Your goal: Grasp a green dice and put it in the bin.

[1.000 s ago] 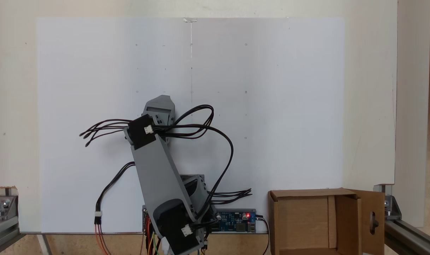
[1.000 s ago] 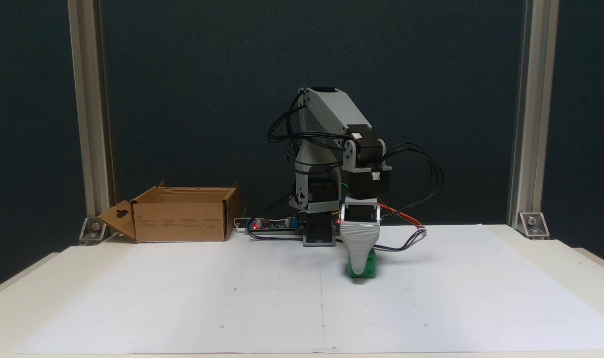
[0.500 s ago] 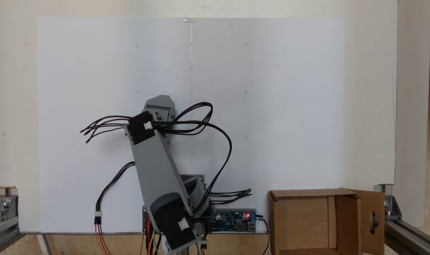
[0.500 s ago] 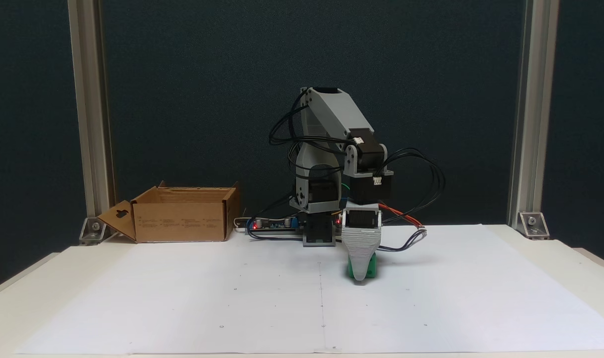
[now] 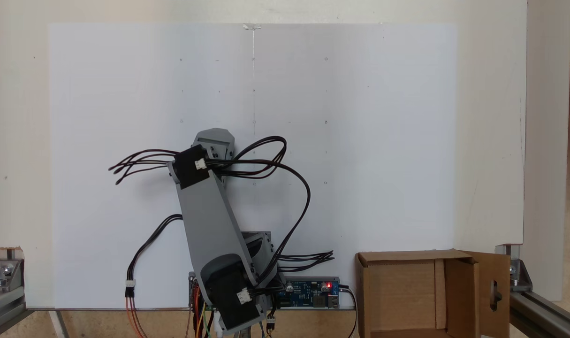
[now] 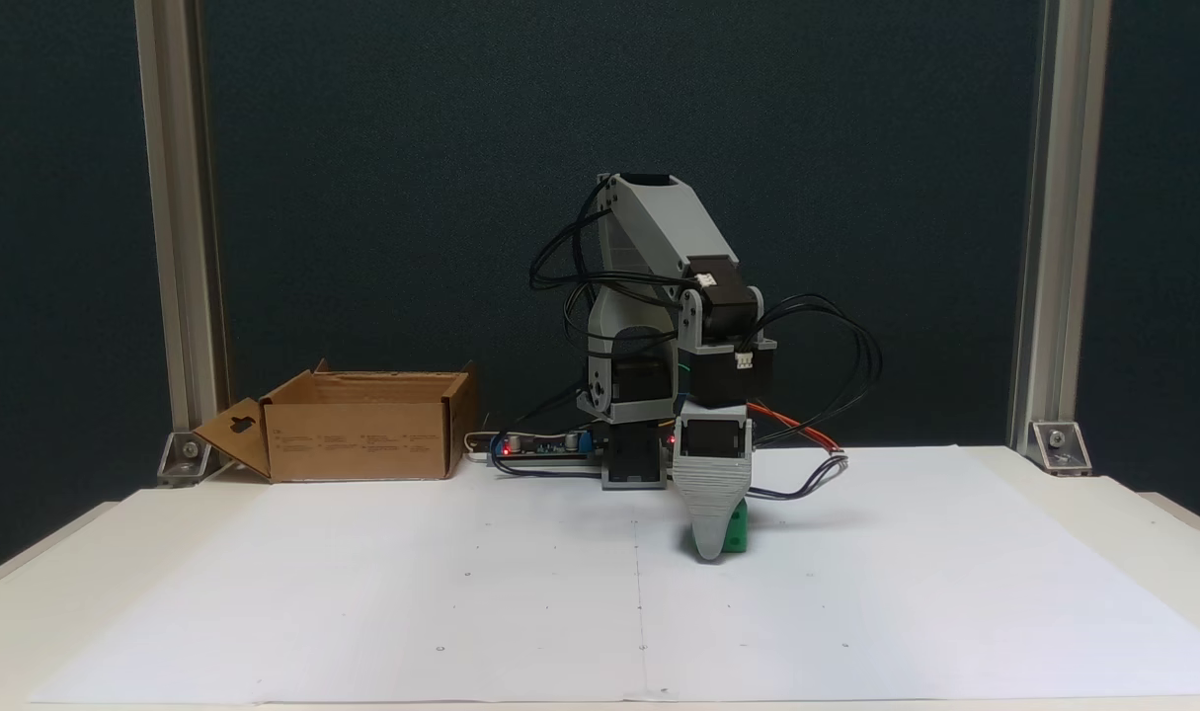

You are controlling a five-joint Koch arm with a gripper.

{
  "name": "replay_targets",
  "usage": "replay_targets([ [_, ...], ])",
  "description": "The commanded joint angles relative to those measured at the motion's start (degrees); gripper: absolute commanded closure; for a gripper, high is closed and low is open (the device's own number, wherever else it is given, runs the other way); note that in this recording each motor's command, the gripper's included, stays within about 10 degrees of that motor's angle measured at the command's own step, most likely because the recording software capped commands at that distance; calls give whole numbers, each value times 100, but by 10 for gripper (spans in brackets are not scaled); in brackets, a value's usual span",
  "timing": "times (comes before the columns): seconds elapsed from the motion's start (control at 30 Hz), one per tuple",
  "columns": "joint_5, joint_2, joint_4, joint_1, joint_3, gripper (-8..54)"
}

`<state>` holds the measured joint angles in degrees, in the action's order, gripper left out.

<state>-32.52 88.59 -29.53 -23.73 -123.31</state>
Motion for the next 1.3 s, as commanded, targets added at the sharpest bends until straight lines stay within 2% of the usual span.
replay_targets([
  [0.0, -387, 9, 44, 18, 53, 198],
  [0.1, -387, 9, 44, 18, 53, 263],
  [0.17, -396, 9, 26, 18, 53, 332],
  [0.33, -387, 281, -132, 26, 53, 335],
  [0.47, -378, 1002, -633, 316, 272, 335],
  [0.63, -114, 1626, -2101, 1213, 1802, 335],
  [0.8, 255, 1652, -3006, 1705, 3111, 335],
  [0.97, 782, 1652, -3085, 2435, 3489, 335],
  [1.27, 2505, 1459, -2874, 5843, 3445, 335],
])
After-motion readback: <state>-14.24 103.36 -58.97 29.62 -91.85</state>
